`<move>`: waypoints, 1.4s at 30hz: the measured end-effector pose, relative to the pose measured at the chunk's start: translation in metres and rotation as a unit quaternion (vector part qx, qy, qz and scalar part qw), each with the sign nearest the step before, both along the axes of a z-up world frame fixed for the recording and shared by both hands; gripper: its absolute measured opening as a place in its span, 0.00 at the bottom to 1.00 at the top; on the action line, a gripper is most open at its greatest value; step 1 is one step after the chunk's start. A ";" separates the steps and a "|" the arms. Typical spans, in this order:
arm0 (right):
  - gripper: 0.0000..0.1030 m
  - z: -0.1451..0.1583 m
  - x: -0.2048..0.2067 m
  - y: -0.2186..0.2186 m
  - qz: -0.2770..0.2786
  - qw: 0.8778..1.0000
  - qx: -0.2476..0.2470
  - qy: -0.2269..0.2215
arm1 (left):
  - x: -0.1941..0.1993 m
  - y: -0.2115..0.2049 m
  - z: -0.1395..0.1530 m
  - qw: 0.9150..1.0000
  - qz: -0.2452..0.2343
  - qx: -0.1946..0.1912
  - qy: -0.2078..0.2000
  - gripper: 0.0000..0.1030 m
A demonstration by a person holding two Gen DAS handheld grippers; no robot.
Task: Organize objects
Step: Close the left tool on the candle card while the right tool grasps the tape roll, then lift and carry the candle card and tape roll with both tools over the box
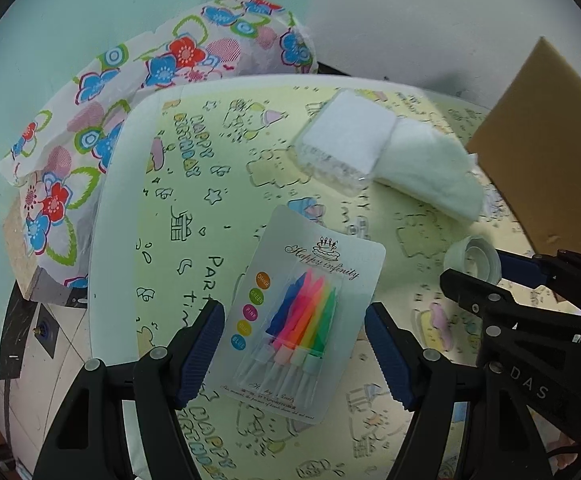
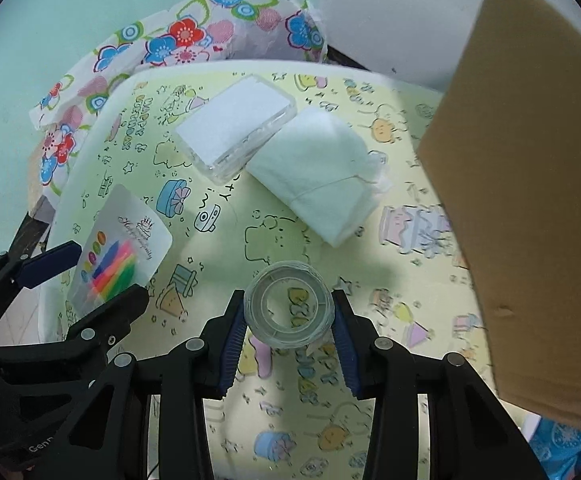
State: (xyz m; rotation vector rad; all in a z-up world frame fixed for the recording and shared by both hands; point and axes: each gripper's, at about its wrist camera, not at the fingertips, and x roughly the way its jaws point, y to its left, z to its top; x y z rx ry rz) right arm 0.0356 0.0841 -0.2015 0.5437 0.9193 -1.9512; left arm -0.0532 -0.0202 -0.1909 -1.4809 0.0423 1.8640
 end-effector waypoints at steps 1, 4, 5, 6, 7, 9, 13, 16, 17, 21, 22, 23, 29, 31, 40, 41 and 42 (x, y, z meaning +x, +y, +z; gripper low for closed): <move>0.43 0.002 0.002 0.003 0.004 1.000 -0.001 0.002 | 0.002 0.000 0.004 1.000 -0.001 0.002 0.003 0.72; 0.43 0.008 0.006 0.016 0.010 1.000 -0.005 0.003 | 0.007 -0.003 0.014 1.000 -0.002 0.009 0.009 0.72; 0.43 0.010 0.007 0.020 0.013 1.000 -0.006 0.005 | 0.009 -0.004 0.017 1.000 -0.001 0.011 0.008 0.72; 0.43 0.012 0.008 0.025 0.014 1.000 -0.006 0.007 | 0.011 -0.005 0.019 1.000 0.002 0.014 0.006 0.72; 0.43 0.013 0.009 0.030 0.014 1.000 -0.007 0.010 | 0.013 -0.006 0.022 1.000 0.003 0.017 0.005 0.72; 0.43 0.015 0.009 0.038 0.015 1.000 -0.006 0.013 | 0.018 -0.008 0.026 1.000 0.003 0.018 0.006 0.72; 0.43 0.019 0.006 0.055 0.010 1.000 -0.006 0.014 | 0.030 -0.007 0.040 1.000 -0.003 0.011 0.025 0.72; 0.43 0.024 0.005 0.066 0.013 1.000 -0.009 0.010 | 0.039 -0.007 0.053 0.999 -0.006 0.017 0.034 0.72; 0.43 0.027 0.006 0.069 0.015 1.000 -0.011 0.010 | 0.041 -0.007 0.057 0.999 -0.007 0.018 0.037 0.72; 0.43 0.038 0.006 0.083 0.027 0.999 -0.021 0.014 | 0.051 -0.005 0.074 0.998 -0.008 0.018 0.054 0.72; 0.43 0.040 0.006 0.086 0.030 0.999 -0.023 0.014 | 0.053 -0.004 0.079 0.998 -0.006 0.021 0.057 0.72; 0.43 0.044 0.005 0.089 0.031 0.999 -0.026 0.010 | 0.055 -0.004 0.084 0.998 -0.005 0.024 0.060 0.72; 0.43 0.058 0.000 0.106 0.040 0.998 -0.036 0.014 | 0.066 0.004 0.104 0.997 -0.003 0.032 0.069 0.72; 0.43 0.062 -0.002 0.110 0.044 0.998 -0.039 0.016 | 0.069 0.009 0.110 0.997 -0.003 0.036 0.072 0.72; 0.43 0.091 -0.012 0.136 0.063 0.996 -0.060 0.028 | 0.074 0.026 0.137 0.996 -0.002 0.043 0.081 0.72; 0.43 0.096 -0.013 0.139 0.066 0.995 -0.065 0.028 | 0.074 0.027 0.139 0.996 -0.002 0.044 0.083 0.72; 0.43 0.099 -0.013 0.141 0.068 0.995 -0.069 0.028 | 0.074 0.029 0.143 0.995 0.000 0.045 0.085 0.72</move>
